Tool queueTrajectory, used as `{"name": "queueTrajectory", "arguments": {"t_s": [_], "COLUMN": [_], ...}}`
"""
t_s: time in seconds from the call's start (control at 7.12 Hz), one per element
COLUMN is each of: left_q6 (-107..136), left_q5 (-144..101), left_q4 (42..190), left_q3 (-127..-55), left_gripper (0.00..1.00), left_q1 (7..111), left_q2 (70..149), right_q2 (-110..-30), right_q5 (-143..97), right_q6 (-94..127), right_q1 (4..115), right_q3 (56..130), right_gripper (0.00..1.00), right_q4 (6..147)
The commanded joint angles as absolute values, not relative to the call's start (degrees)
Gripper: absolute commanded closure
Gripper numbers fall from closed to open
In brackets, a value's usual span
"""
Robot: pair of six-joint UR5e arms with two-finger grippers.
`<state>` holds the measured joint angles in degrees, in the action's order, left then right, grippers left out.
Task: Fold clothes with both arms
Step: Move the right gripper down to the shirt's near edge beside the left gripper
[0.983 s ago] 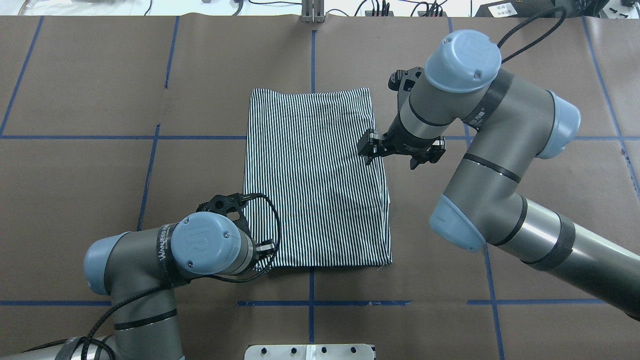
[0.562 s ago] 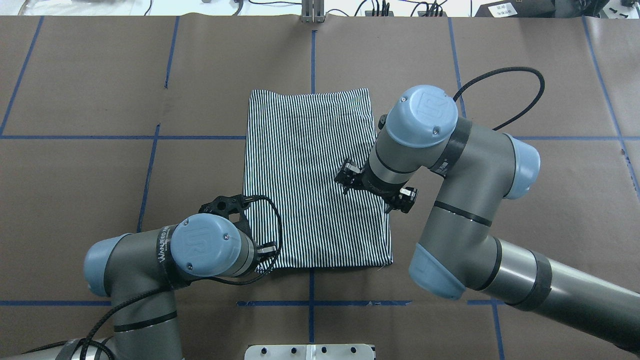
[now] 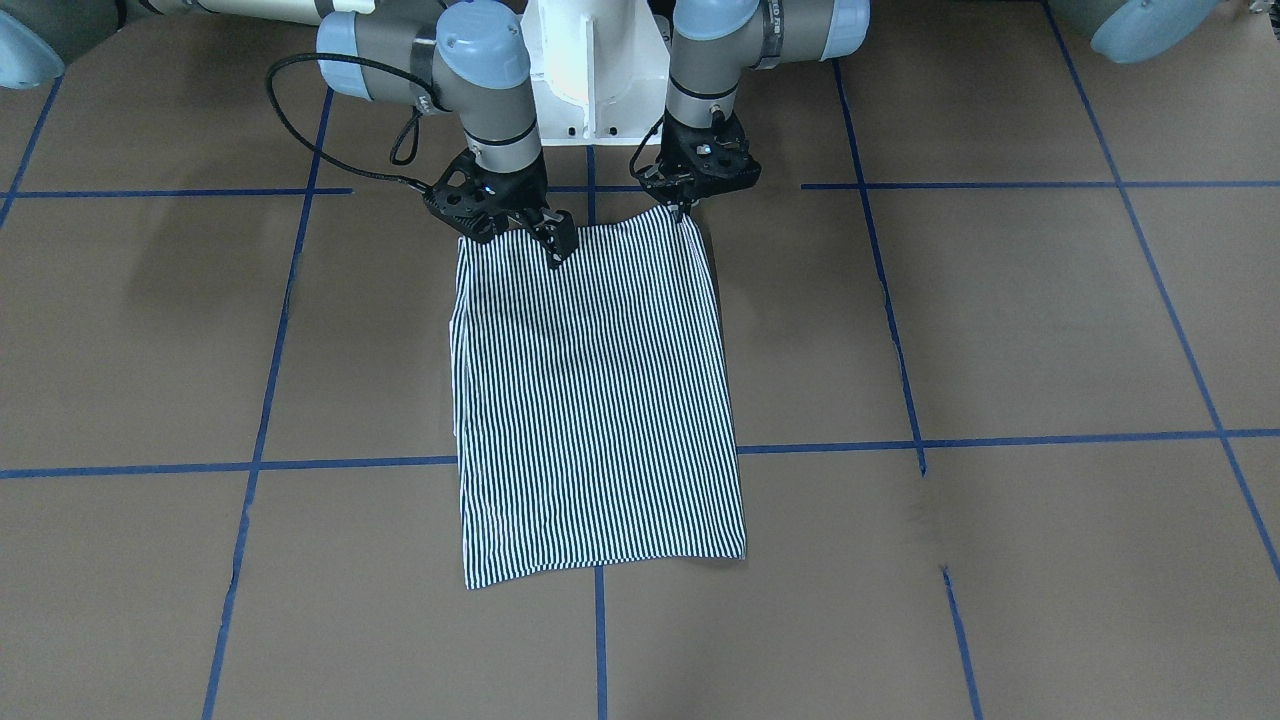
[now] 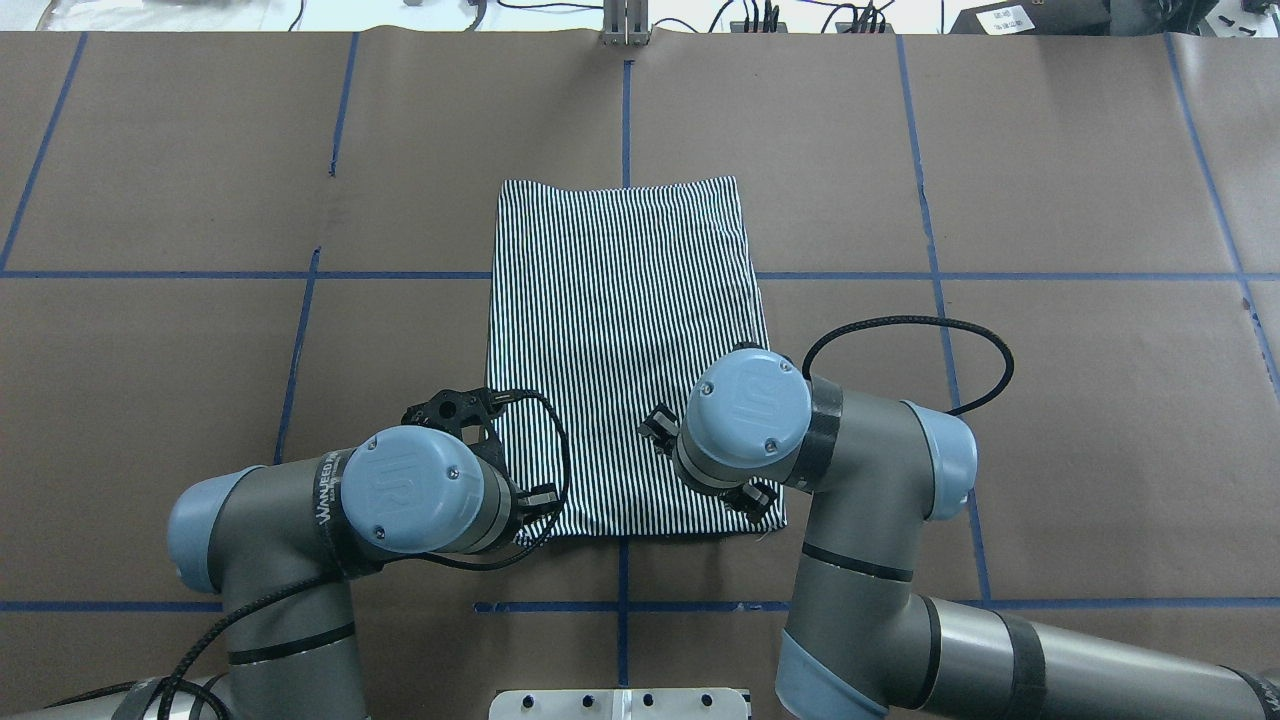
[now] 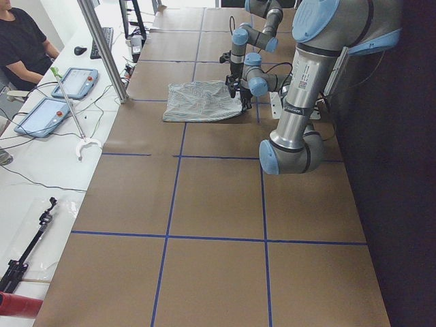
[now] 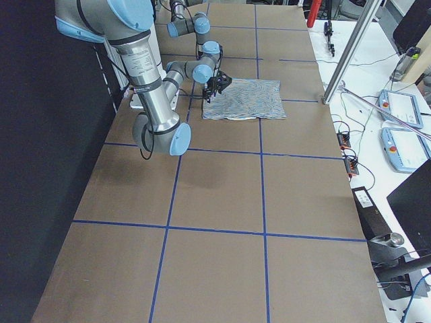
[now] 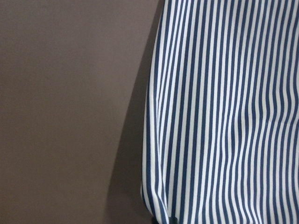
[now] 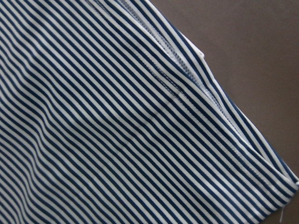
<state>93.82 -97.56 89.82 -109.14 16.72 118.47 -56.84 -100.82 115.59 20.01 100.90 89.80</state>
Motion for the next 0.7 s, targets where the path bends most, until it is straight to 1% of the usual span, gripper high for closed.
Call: {"name": "queueTrajectory", "arguments": {"t_s": [0.0, 0.56], "left_q6": [93.8, 93.8], "left_q5": [-97.6, -97.5], "left_q4": [89.8, 89.8], "left_q3": [-109.3, -109.3], "left_gripper": [1.00, 1.00], "left_q1": [16.8, 17.0], "left_q2": [118.5, 118.5], "right_q2": [-56.9, -57.3], "right_q5": [-100.2, -100.5], "right_q6": [116.8, 118.6], "right_q1": [19.4, 19.2], "right_q3": [100.2, 100.1], "right_gripper": [0.00, 0.00], "right_q4": [90.1, 90.4]}}
